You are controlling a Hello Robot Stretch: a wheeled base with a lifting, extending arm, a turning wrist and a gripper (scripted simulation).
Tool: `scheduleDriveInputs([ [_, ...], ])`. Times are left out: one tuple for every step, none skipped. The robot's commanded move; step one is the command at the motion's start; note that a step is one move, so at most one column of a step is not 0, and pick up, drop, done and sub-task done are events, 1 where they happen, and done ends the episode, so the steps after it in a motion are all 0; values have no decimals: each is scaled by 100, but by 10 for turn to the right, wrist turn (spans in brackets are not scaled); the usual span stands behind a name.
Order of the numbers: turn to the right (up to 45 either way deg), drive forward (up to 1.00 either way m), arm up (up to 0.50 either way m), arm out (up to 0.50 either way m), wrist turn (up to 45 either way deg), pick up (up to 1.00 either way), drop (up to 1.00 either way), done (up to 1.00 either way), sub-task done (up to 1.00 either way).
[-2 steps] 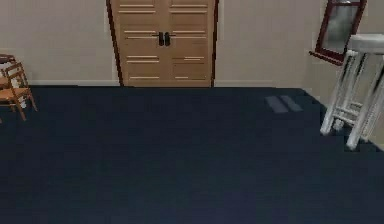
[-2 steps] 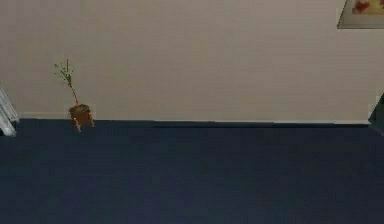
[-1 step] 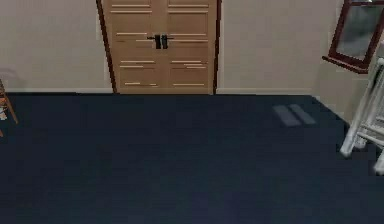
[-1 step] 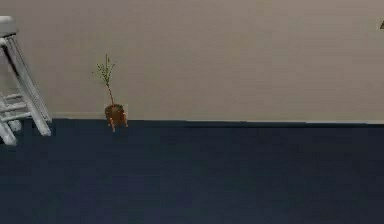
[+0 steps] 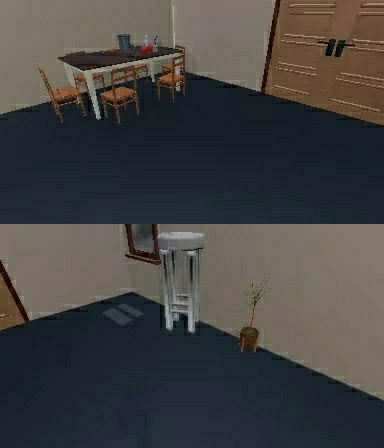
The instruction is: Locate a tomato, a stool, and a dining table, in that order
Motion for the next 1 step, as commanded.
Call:
scheduleDriveInputs([
  [0,45,0,0,0,0,0,0,0],
])
